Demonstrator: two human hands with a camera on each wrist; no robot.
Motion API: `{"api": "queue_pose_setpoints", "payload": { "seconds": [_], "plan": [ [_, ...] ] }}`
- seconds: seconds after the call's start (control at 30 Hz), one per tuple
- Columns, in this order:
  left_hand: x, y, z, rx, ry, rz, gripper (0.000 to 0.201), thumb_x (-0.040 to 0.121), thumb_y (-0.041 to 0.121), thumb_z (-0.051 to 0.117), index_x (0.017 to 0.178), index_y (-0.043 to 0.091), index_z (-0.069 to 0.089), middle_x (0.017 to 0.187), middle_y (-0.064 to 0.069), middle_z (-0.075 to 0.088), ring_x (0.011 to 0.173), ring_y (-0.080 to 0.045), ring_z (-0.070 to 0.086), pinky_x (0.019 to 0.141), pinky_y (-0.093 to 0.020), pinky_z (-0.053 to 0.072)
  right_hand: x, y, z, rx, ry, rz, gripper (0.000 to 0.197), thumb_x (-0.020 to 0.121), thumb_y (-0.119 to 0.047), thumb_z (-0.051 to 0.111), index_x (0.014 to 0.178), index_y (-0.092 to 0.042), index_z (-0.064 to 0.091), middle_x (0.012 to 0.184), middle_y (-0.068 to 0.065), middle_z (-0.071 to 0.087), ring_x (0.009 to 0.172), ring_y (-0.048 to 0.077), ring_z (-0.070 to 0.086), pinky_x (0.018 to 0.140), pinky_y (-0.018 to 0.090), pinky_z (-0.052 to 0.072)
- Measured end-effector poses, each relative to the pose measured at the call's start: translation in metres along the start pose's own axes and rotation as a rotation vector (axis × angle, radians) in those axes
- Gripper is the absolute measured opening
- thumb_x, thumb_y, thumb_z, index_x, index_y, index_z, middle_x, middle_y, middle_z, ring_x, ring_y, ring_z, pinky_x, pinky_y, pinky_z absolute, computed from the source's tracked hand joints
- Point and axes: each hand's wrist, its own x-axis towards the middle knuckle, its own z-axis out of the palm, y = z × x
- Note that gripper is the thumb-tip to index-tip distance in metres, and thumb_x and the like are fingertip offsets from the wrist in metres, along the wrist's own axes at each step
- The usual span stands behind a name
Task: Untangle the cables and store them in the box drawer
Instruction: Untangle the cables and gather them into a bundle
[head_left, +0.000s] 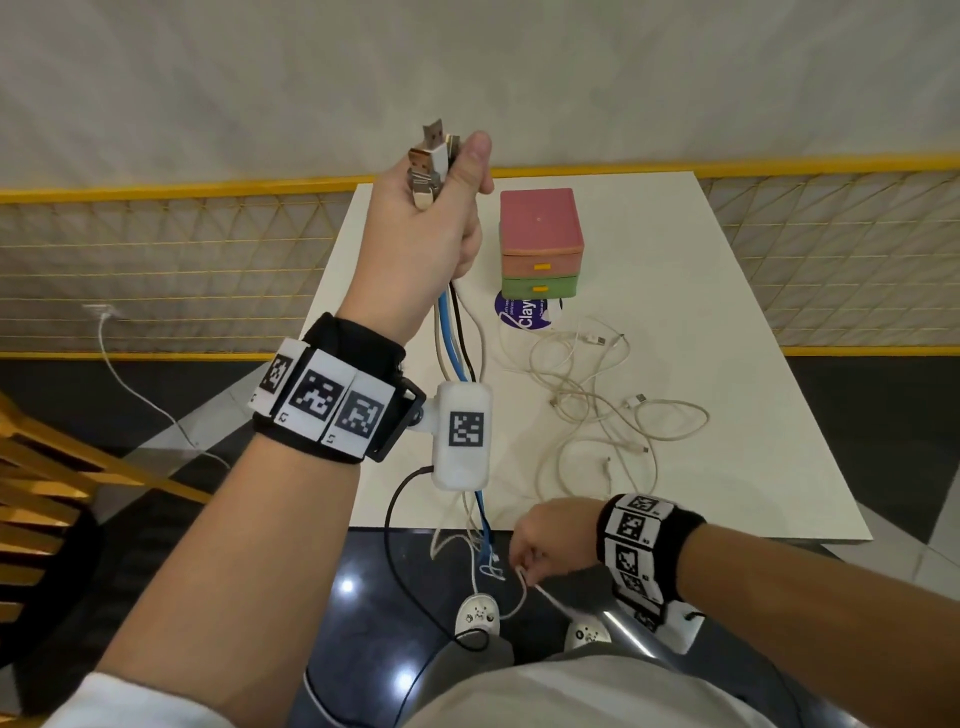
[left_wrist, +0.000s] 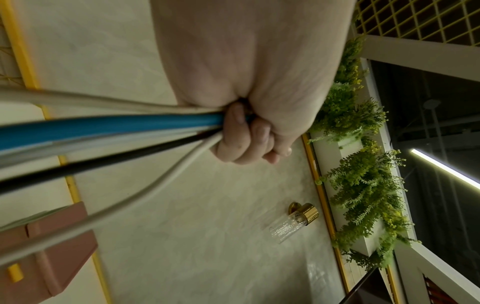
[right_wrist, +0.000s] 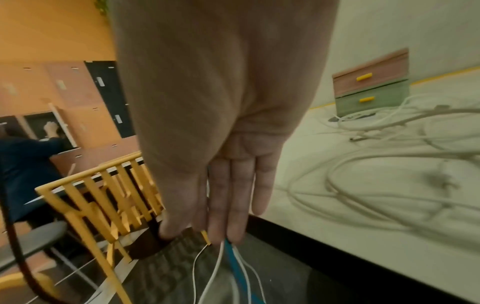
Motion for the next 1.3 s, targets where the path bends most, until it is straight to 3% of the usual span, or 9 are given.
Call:
{"api": "queue_pose_setpoints", "payload": {
  "seconds": [0.27, 0.37, 0.47, 0.63, 0.9, 1.03, 1.13, 1.23, 1.3],
  "plan": [
    [0.001, -0.009, 0.008, 0.007, -0.029, -0.03, 0.033, 0.101, 0.031, 0.05, 0.072, 0.017, 0.051, 0.042, 0.013, 0.032, 0.035, -0.008, 0.025, 0.041, -0.019, 0.021, -0.01, 0.069, -0.012, 0.248, 0.722, 0.439, 0.016, 0.091, -0.02, 0.046, 0.099, -0.016, 0.06, 0.1, 0.005, 0.062, 0.085, 0.025, 0.06, 0.071, 0.032, 0.047],
    [-0.001, -0.017, 0.016, 0.05, -0.073, -0.063, 0.033, 0.101, 0.032, 0.051, 0.073, 0.015, 0.051, 0.042, 0.013, 0.033, 0.036, -0.009, 0.026, 0.04, -0.02, 0.023, -0.023, 0.115, -0.026, 0.276, 0.998, 0.669, 0.017, 0.088, -0.008, 0.048, 0.099, -0.009, 0.061, 0.103, 0.014, 0.057, 0.088, 0.034, 0.058, 0.076, 0.04, 0.049],
    [-0.001, -0.026, 0.025, 0.12, -0.096, -0.08, 0.03, 0.097, 0.03, 0.058, 0.074, 0.014, 0.05, 0.047, 0.015, 0.036, 0.04, -0.003, 0.034, 0.043, -0.016, 0.029, -0.032, 0.154, -0.031, 0.344, 0.792, 0.846, 0.028, 0.086, -0.001, 0.046, 0.104, -0.013, 0.062, 0.116, 0.012, 0.05, 0.1, 0.034, 0.056, 0.086, 0.039, 0.048],
    [0.001, -0.026, 0.031, 0.022, -0.135, -0.202, 0.035, 0.096, 0.034, 0.059, 0.069, 0.021, 0.042, 0.055, 0.011, 0.029, 0.044, -0.007, 0.024, 0.04, -0.015, 0.022, -0.033, 0.175, -0.027, 0.254, 0.483, 0.742, 0.033, 0.085, -0.011, 0.053, 0.113, -0.025, 0.062, 0.123, 0.005, 0.049, 0.107, 0.028, 0.057, 0.09, 0.038, 0.049],
    [0.002, -0.025, 0.036, 0.027, -0.117, -0.269, 0.041, 0.1, 0.044, 0.046, 0.07, 0.018, 0.034, 0.049, 0.007, 0.024, 0.043, -0.011, 0.018, 0.04, -0.023, 0.016, -0.022, 0.175, -0.028, 0.083, 0.478, 0.692, 0.026, 0.086, -0.017, 0.054, 0.112, -0.023, 0.06, 0.121, 0.005, 0.048, 0.112, 0.029, 0.05, 0.091, 0.038, 0.045],
    [0.0, -0.028, 0.037, 0.04, -0.146, -0.254, 0.041, 0.1, 0.044, 0.046, 0.07, 0.017, 0.034, 0.049, 0.008, 0.026, 0.041, -0.01, 0.019, 0.039, -0.021, 0.018, -0.019, 0.171, -0.032, -0.016, 0.452, 0.607, 0.015, 0.093, -0.011, 0.043, 0.102, -0.007, 0.055, 0.11, 0.012, 0.049, 0.086, 0.027, 0.05, 0.076, 0.036, 0.042],
    [0.001, -0.031, 0.033, 0.046, -0.153, -0.25, 0.041, 0.099, 0.044, 0.046, 0.071, 0.017, 0.034, 0.05, 0.008, 0.026, 0.041, -0.009, 0.02, 0.039, -0.02, 0.019, -0.022, 0.174, -0.045, -0.006, 0.479, 0.575, 0.013, 0.091, -0.002, 0.04, 0.095, -0.01, 0.05, 0.099, 0.008, 0.046, 0.084, 0.028, 0.052, 0.07, 0.033, 0.037],
    [0.001, -0.034, 0.031, 0.051, -0.144, -0.249, 0.042, 0.099, 0.045, 0.047, 0.072, 0.015, 0.036, 0.051, 0.008, 0.026, 0.041, -0.009, 0.021, 0.039, -0.021, 0.019, -0.028, 0.181, -0.067, 0.019, 0.621, 0.581, 0.025, 0.089, 0.001, 0.043, 0.106, -0.006, 0.06, 0.118, 0.005, 0.047, 0.094, 0.033, 0.058, 0.078, 0.034, 0.045],
    [0.003, -0.035, 0.03, 0.059, -0.135, -0.245, 0.044, 0.098, 0.048, 0.048, 0.069, 0.018, 0.034, 0.05, 0.008, 0.026, 0.041, -0.009, 0.021, 0.039, -0.021, 0.019, -0.034, 0.182, -0.084, 0.025, 0.809, 0.552, 0.023, 0.091, -0.012, 0.051, 0.109, -0.004, 0.063, 0.126, 0.005, 0.047, 0.094, 0.034, 0.061, 0.083, 0.037, 0.049]
  ]
}}
